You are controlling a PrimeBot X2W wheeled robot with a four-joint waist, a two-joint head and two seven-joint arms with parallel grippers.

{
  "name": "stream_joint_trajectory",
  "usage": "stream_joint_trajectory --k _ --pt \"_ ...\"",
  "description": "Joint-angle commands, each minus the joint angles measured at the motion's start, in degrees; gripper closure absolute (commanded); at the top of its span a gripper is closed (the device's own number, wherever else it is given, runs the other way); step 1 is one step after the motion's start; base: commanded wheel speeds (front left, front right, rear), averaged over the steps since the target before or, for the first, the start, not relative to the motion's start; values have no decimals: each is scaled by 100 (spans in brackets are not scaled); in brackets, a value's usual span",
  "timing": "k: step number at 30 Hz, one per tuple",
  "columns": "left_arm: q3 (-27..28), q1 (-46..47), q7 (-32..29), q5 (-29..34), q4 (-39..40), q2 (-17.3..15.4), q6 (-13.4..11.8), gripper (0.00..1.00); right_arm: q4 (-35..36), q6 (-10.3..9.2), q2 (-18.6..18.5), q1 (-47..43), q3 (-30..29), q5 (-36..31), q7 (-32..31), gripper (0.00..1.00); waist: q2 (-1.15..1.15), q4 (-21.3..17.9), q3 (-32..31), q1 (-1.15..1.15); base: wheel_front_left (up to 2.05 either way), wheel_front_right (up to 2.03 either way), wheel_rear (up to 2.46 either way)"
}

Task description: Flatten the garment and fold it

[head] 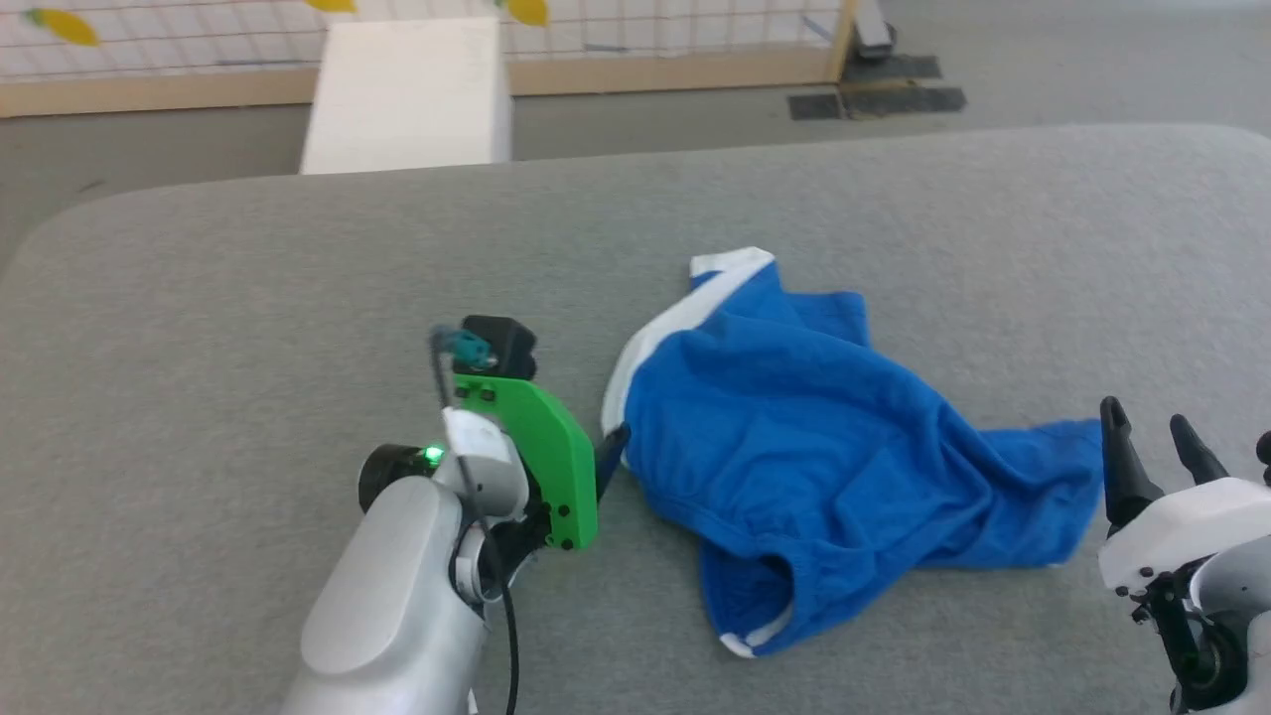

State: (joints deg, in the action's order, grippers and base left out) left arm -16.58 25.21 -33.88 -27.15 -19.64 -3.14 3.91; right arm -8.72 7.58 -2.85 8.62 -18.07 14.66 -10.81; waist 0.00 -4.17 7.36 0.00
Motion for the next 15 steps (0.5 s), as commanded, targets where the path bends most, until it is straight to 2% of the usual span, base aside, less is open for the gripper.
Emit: stream_joint_trajectory --k 1,5,10,11,12,15 --pt "-51 103 -195 34 -68 -47 -53 0 -19 -9 -3 52 47 54 67 0 0 -394 280 0 0 0 0" --pt "-131 61 -570 -20 -165 -104 -79 0 -123 -9 -3 -6 71 134 189 0 0 -638 418 0 0 0 0" --pt "-206 -140 -661 -174 -123 -119 27 0 -197 -9 -3 -76 3 124 324 0 0 -677 492 0 0 0 0" --pt "-189 -164 -603 -230 -92 -112 50 54 -212 -9 -3 -78 -11 122 343 0 0 -654 490 0 0 0 0" --pt "-173 -189 -527 -290 -63 -103 73 100 -230 -9 -3 -70 -14 120 367 0 0 -619 479 0 0 0 0" --pt "138 -257 -118 -593 198 -83 54 100 -307 -9 -3 0 61 81 411 0 0 -359 318 0 0 0 0"
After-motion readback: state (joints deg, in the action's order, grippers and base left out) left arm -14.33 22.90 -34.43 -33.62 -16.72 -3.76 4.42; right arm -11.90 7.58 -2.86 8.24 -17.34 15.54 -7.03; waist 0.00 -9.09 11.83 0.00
